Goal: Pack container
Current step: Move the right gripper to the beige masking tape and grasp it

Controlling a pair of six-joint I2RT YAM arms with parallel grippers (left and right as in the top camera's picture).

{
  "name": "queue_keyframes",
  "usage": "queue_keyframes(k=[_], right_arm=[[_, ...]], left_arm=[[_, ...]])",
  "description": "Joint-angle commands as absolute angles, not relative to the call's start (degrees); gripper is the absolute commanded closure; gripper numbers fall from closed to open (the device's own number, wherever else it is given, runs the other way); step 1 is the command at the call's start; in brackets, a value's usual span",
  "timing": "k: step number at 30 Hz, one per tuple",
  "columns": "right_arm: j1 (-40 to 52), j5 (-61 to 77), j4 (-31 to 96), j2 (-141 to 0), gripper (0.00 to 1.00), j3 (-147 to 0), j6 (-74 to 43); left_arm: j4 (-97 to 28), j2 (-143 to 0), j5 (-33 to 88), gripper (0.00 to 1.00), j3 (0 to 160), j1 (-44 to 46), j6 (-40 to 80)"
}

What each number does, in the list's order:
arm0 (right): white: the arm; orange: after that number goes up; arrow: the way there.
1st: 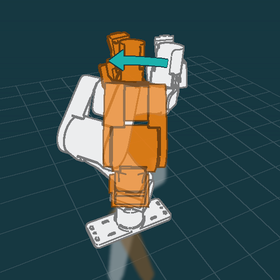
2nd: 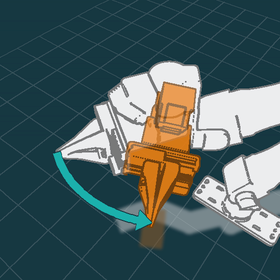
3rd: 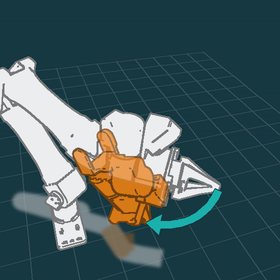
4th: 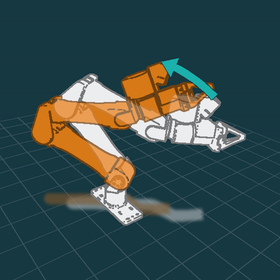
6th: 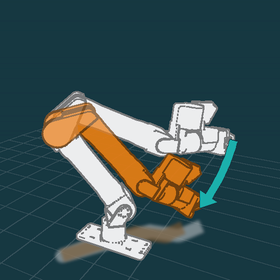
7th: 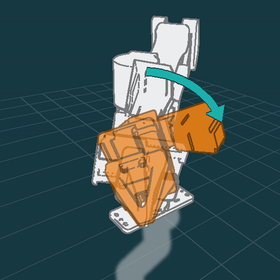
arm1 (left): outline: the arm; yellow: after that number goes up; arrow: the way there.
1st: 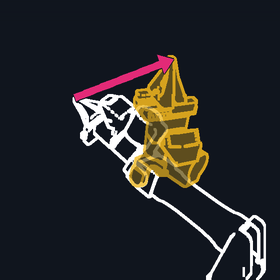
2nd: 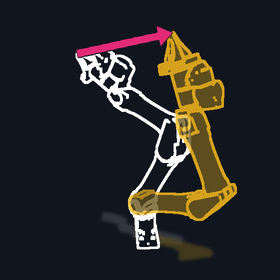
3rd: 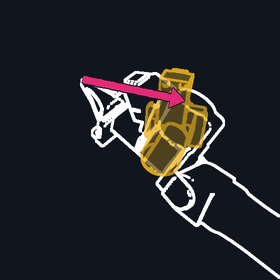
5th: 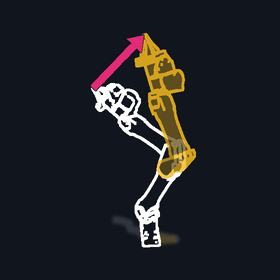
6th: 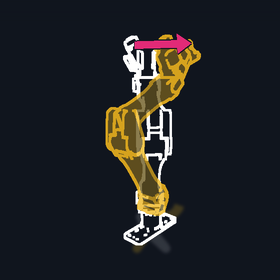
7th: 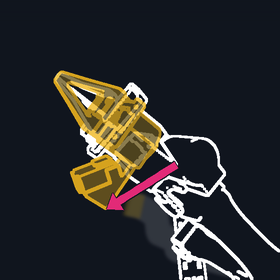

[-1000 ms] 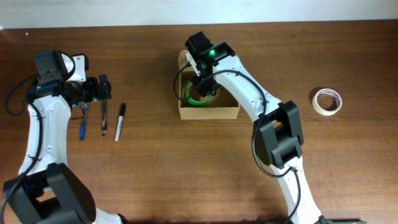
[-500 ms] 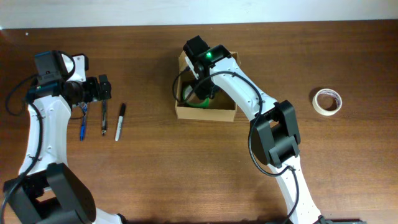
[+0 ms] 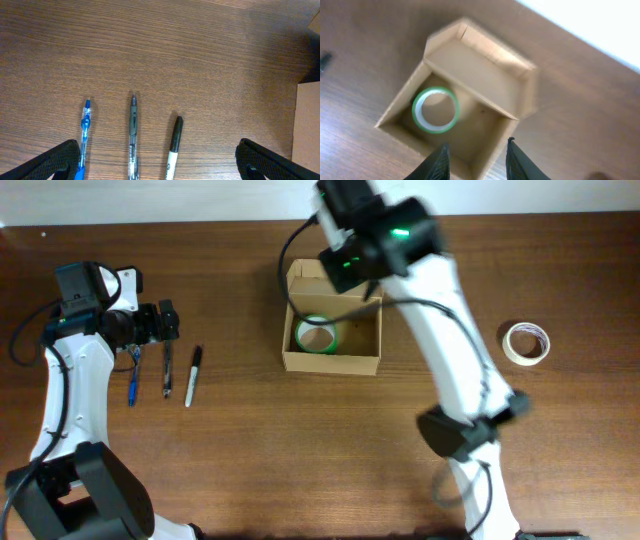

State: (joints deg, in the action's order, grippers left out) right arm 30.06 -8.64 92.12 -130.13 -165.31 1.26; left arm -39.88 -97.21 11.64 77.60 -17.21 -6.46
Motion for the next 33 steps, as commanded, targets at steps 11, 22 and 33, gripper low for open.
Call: queue_keyframes(k=[11,22,33], right_arm=[[-3.31,-13.65,74.5,-87.09,0.25,-113.82,-2.5],[-23.11,-2.59,60.73,-97.32,0.18,-86.3,-15.46],[-28.88,7.11,59.05,-113.1,0.23,-86.3,-20.75]], left_arm=[[-39.92,-97.78,12.25,0.01,78.43,-17.43,-7.4],[-39.92,-97.78,12.25,0.01,78.43,-17.37,-7.42],[-39.92,-97.78,12.25,0.01,78.43,-17.32,-7.4]])
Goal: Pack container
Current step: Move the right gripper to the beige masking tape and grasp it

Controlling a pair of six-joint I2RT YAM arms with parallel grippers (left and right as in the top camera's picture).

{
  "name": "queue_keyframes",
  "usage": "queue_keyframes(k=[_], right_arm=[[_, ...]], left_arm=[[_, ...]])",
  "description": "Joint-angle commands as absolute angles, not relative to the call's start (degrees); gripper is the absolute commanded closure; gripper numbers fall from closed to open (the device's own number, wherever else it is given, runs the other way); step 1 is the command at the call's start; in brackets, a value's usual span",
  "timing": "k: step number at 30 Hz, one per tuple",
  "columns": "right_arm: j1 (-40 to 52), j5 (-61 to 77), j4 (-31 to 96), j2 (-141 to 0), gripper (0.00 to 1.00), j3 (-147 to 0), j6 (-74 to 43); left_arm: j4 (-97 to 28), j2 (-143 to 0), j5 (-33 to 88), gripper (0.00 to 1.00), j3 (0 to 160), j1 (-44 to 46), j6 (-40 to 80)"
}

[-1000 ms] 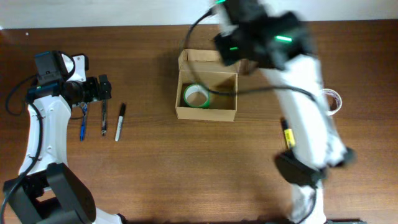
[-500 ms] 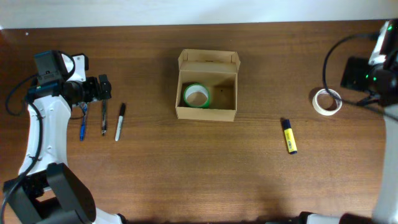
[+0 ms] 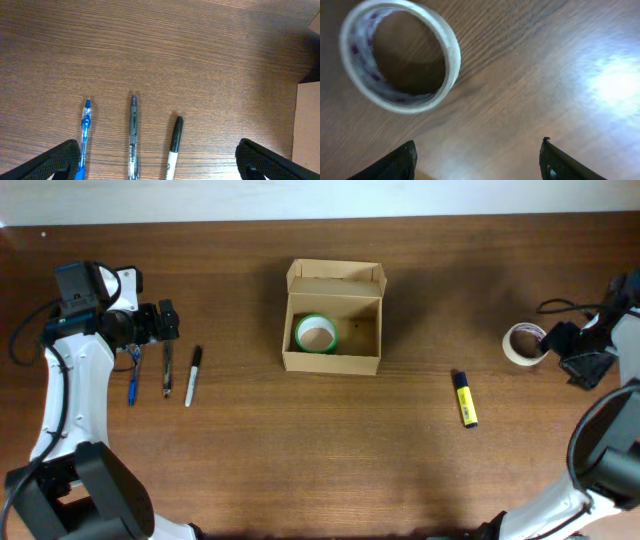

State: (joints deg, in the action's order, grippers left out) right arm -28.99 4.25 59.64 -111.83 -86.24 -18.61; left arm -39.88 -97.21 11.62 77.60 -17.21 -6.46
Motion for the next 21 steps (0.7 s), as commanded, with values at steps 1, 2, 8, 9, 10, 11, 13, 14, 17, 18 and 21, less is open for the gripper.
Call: queue_keyframes(k=[1,2,8,9,10,11,13,14,17,18,21], right_arm=[[-28.77,6.96,58.63,-113.6,0.23,-86.3,-21.8],[-28.77,7.03,58.26,-113.78,0.23,-86.3,-22.7],[-28.8,6.61,54.85,-113.91,0.24,-86.3,-31.62],[-28.77,5.48,54.78,-113.95,0.23,-86.3,-32.84],[-28.73,4.1,54.83,-113.95,0.23,-86.3,-33.85],[-28.64,3.36,54.81,-113.95,0.23,-86.3,-34.17],[-28.4,1.78,54.87,-113.95,0.23,-86.3,-35.05],[-28.1,1.5,54.81,-113.99,0.24,-86.28,-35.05],[-27.16,0.05,54.81,-114.13,0.23,-86.24,-35.7],[-26.81,-0.54,54.81,-114.28,0.23,-86.24,-36.07],[-25.41,-0.75,54.61,-115.66,0.23,-86.24,-36.71]], left_arm=[[-39.92,-97.78,12.25,0.01,78.43,-17.52,-7.4],[-39.92,-97.78,12.25,0.01,78.43,-17.61,-7.42],[-39.92,-97.78,12.25,0.01,78.43,-17.5,-7.4],[-39.92,-97.78,12.25,0.01,78.43,-17.41,-7.4],[-39.92,-97.78,12.25,0.01,78.43,-17.43,-7.42],[-39.92,-97.78,12.25,0.01,78.43,-17.43,-7.4],[-39.92,-97.78,12.25,0.01,78.43,-17.43,-7.42],[-39.92,-97.78,12.25,0.01,78.43,-17.43,-7.4],[-39.92,-97.78,12.25,0.01,78.43,-17.43,-7.4],[-39.92,-97.78,12.25,0.01,78.43,-17.43,-7.4],[-39.92,-97.78,12.25,0.0,78.43,-17.43,-7.4]])
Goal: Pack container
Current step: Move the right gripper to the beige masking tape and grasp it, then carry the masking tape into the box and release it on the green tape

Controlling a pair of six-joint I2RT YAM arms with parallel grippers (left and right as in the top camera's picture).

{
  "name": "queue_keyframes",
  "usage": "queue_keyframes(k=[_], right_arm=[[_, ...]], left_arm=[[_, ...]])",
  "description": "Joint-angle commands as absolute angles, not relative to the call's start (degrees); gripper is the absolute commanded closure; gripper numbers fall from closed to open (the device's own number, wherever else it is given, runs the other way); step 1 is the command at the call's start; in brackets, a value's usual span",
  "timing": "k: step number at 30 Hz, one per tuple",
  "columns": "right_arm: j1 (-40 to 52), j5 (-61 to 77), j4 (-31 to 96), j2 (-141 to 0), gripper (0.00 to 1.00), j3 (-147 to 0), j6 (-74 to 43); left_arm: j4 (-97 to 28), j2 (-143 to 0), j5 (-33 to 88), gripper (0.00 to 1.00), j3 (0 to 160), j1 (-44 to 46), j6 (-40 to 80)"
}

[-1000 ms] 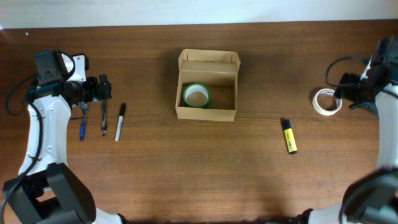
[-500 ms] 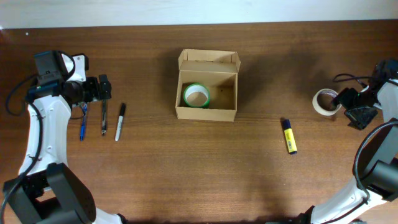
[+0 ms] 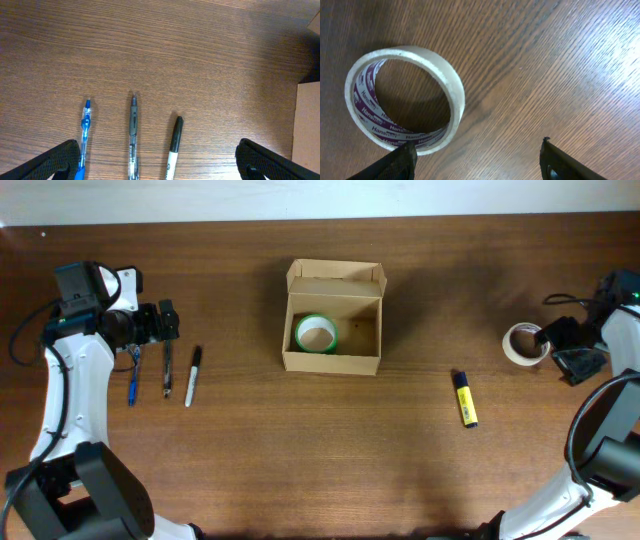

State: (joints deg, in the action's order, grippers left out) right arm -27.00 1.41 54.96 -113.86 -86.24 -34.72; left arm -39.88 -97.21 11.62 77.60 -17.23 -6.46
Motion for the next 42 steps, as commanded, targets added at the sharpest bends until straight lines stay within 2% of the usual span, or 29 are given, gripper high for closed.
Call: queue_keyframes(k=[1,14,15,18,20,21,24,28,33,39,42], right_arm=[[-24.97,-0.73,54.54,-116.4,0.23,-86.24,-37.12],[-24.38,-0.91,53.74,-121.34,0.24,-86.24,-39.48],[-24.38,-0.89,53.78,-121.69,0.28,-86.24,-39.48],[-24.21,-0.89,54.08,-122.8,0.54,-86.13,-39.48],[-24.14,-0.91,54.61,-123.17,0.87,-86.11,-39.46],[-24.12,-0.84,54.81,-123.17,0.96,-86.11,-39.46],[-23.99,2.13,55.18,-123.04,0.96,-86.89,-36.03],[-23.07,11.05,56.18,-119.92,0.96,-91.35,-24.95],[-18.59,11.42,58.54,-111.39,0.96,-100.03,-18.98],[-6.81,11.33,61.43,-102.74,0.96,-114.65,-11.25],[3.4,9.28,63.16,-101.01,0.96,-120.75,-6.55]], left_arm=[[-39.92,-97.78,12.25,0.01,78.43,-17.43,-7.4],[-39.92,-97.78,12.25,0.01,78.43,-17.43,-7.4],[-39.92,-97.78,12.25,0.01,78.43,-17.43,-7.42],[-39.92,-97.78,12.25,0.01,78.43,-17.43,-7.42],[-39.92,-97.78,12.25,0.01,78.43,-17.43,-7.4],[-39.92,-97.78,12.25,0.01,78.43,-17.43,-7.4],[-39.92,-97.78,12.25,0.01,78.43,-17.43,-7.4],[-39.92,-97.78,12.25,0.01,78.43,-17.43,-7.4],[-39.92,-97.78,12.25,0.01,78.43,-17.43,-7.4],[-39.92,-97.78,12.25,0.01,78.43,-17.43,-7.4],[-39.92,-97.78,12.25,0.01,78.43,-17.43,-7.4]])
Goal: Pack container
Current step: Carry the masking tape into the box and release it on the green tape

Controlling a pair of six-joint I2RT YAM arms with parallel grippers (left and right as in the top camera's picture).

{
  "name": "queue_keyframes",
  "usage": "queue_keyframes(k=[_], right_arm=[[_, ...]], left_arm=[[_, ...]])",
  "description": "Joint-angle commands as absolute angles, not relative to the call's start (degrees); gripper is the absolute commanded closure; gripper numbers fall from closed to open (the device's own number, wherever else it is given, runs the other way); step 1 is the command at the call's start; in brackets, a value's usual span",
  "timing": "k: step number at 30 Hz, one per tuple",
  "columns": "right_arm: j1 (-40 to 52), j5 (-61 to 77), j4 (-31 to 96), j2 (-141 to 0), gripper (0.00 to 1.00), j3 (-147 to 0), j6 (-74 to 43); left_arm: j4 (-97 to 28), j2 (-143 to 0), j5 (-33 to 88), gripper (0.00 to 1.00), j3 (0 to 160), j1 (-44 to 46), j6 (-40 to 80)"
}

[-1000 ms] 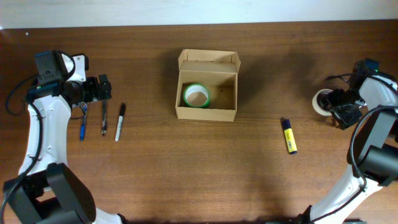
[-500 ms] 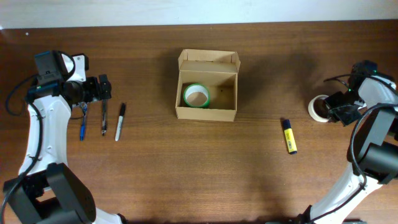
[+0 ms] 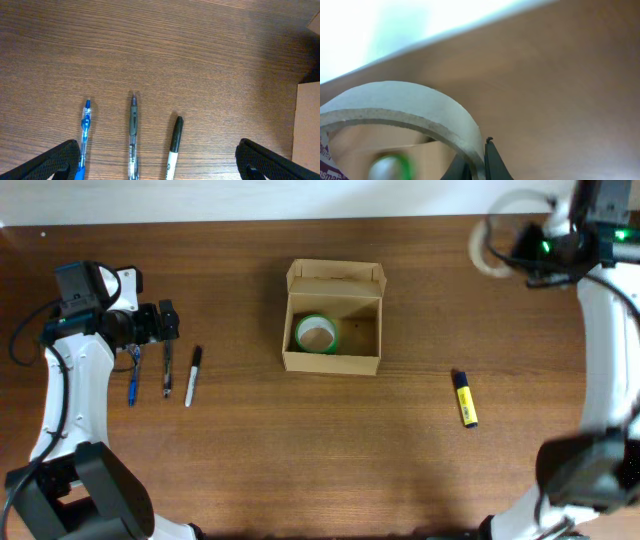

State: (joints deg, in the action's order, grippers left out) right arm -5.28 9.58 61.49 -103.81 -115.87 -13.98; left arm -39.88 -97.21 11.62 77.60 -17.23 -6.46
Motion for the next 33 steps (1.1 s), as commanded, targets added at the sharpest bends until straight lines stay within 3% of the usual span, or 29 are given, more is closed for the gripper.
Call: queue_keyframes(k=[1,9,20,33], right_arm=[[6.83,8.14,63.64,-100.99,0.96,-121.99,-4.58],[26.89,-4.8,67.61,-107.85,0.96,-121.67,7.73],[29.26,-4.21,68.29,-125.97,0.96,-121.67,7.7],[30.48,-2.37,66.04,-132.33,0.96,-121.67,6.37]], left_arm=[[-39.92,-97.78,12.25,0.01,78.43,-17.43,-7.4],[-39.92,-97.78,12.25,0.01,78.43,-17.43,-7.4],[-39.92,-97.78,12.25,0.01,78.43,-17.43,-7.4],[-39.92,-97.78,12.25,0.01,78.43,-17.43,-7.42]])
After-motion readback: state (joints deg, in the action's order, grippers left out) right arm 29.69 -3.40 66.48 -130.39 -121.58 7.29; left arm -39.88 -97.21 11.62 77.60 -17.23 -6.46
